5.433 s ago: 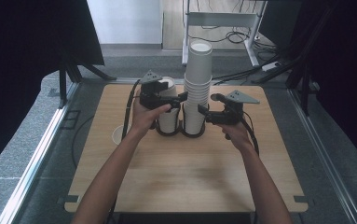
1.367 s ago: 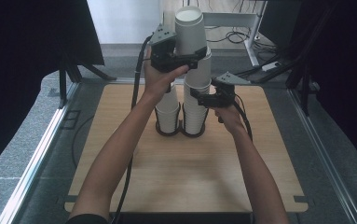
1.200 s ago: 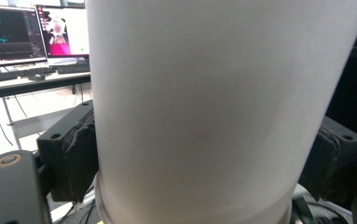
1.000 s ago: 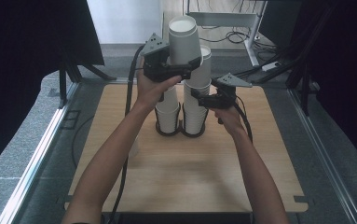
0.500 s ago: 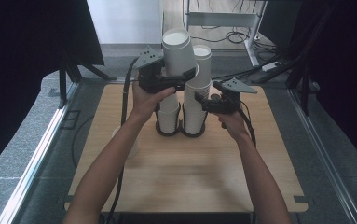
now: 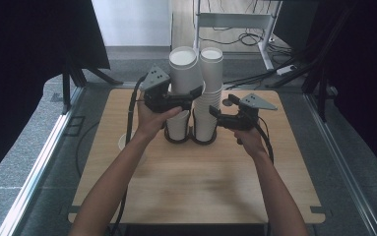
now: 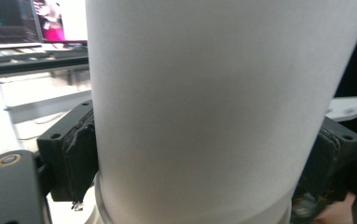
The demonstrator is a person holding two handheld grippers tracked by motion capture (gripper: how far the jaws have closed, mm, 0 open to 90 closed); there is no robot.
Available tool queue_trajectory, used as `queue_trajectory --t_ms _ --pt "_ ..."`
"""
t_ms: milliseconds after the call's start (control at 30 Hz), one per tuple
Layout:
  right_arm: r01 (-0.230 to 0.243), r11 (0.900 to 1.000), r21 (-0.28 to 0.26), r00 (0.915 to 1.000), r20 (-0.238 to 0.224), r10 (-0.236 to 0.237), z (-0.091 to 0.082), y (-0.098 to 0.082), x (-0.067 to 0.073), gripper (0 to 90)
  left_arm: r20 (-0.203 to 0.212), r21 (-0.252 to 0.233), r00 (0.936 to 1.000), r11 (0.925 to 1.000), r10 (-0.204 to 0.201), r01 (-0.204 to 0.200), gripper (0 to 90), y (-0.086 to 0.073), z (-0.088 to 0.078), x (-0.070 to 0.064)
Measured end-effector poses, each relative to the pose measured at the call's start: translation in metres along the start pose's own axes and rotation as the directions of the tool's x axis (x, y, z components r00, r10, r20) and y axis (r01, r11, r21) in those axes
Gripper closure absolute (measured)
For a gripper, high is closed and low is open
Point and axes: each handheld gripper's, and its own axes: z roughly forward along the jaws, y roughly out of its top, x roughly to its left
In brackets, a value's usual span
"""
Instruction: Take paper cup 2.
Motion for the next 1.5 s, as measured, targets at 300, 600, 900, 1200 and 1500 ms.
queue_trajectory --t_ms 300,600,900,1200,1500 --pt "0.028 1.0 -0.003 0.9995 -0.011 -0.028 -0.012 -0.01 0.007 12.9 0.015 0.007 0.9998 0.9999 -0.012 0.012 13.1 -0.019 -0.006 -0.009" --pt "0.018 1.0 0.009 0.9995 -0.026 -0.017 -0.021 -0.022 0.009 13.1 0.024 0.036 0.9997 0.9994 0.002 -0.003 13.1 -0.038 -0.012 -0.017" --pt "0.022 0.999 0.039 0.9992 -0.035 -0.02 -0.025 -0.036 0.014 13.0 0.045 0.057 0.9985 0.998 -0.031 0.029 13.1 -0.059 -0.017 -0.021" --pt "0.022 0.998 0.05 0.9986 -0.05 -0.02 -0.031 -0.05 0.019 13.1 0.073 0.059 0.9965 0.9976 -0.042 0.038 13.1 -0.077 -0.026 -0.029" --pt "0.027 0.998 0.056 0.9962 -0.084 -0.023 -0.044 -0.062 0.024 13.4 0.087 0.085 0.9944 0.995 -0.059 0.052 13.1 -0.094 -0.034 -0.033"
